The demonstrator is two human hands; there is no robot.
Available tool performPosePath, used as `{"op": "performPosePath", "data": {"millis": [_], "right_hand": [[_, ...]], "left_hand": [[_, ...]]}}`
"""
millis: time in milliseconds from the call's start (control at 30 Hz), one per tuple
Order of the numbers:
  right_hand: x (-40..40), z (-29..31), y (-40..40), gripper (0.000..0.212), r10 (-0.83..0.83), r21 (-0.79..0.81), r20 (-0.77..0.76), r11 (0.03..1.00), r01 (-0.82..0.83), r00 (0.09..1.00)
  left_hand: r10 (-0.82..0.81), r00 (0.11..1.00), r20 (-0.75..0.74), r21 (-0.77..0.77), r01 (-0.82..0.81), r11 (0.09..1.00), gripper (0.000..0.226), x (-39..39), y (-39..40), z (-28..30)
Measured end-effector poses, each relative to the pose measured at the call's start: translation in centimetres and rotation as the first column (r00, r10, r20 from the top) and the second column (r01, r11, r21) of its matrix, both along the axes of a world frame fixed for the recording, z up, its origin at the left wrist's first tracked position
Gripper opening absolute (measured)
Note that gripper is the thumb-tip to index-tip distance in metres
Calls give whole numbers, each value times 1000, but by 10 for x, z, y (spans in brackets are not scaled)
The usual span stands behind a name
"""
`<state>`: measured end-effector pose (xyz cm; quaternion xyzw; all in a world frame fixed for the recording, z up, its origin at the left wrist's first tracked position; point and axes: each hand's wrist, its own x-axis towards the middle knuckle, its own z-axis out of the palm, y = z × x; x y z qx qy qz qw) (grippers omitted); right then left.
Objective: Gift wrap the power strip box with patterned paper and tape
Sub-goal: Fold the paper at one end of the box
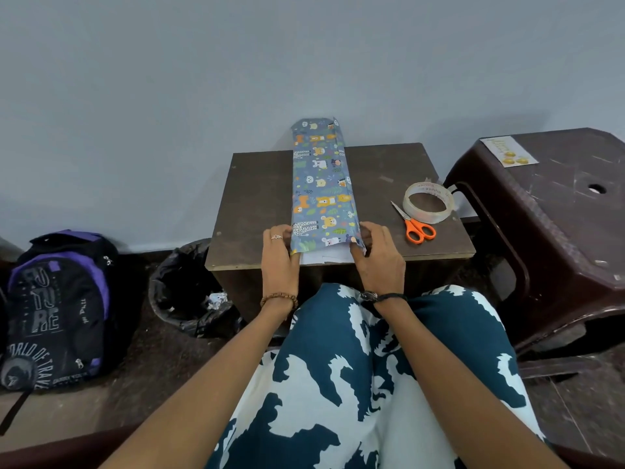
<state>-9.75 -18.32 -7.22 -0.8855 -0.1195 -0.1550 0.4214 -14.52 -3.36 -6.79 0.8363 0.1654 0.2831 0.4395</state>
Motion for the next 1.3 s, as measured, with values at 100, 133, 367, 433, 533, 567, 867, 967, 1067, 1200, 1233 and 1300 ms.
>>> {"op": "performPosePath", "data": {"millis": [100,133,367,433,533,567,867,967,1067,1200,1233,1300], "right_hand": [[1,-1,3,23,-41,31,40,999,40,998],[1,-1,3,20,-48,48,36,998,46,998],[3,-2,2,19,-16,77,62,997,11,998],[3,-2,1,19,-30,65,73,998,25,997],[2,-2,0,15,-56,49,104,998,51,993],[1,-1,0,13,-69,43,107,997,65,992],[-1,-1,0,13,-109,22,99,994,108,989],[-1,-3,0,16,-85,-1,88,996,86,992],[0,-4,0,17,-62,-1,75,998,62,995],[-1,-4,1,16,-69,10,58,998,68,996],[-1,-4,1,16,-75,18,50,997,74,996],[0,-3,0,15,-84,36,42,996,83,996]], "left_hand": [[2,1000,11,27,-3,1000,18,0,0,-2],[-3,1000,6,36,3,999,20,0,1,-3],[-18,1000,-25,172,22,985,24,-5,0,-7],[-23,1000,-11,183,25,983,22,-7,0,-7],[-19,1000,-9,84,20,996,19,-8,0,-3],[-14,1000,-14,38,14,999,18,-7,-1,-1],[49,998,-36,46,-47,998,6,-5,-10,4],[32,998,-57,142,-23,990,14,-7,-7,3],[16,999,-47,145,-9,989,14,-8,-5,1],[17,1000,11,68,-18,998,14,-7,-6,1],[14,1000,14,63,-14,998,16,-7,-7,2],[13,1000,2,73,-13,997,17,-7,-9,3]]}}
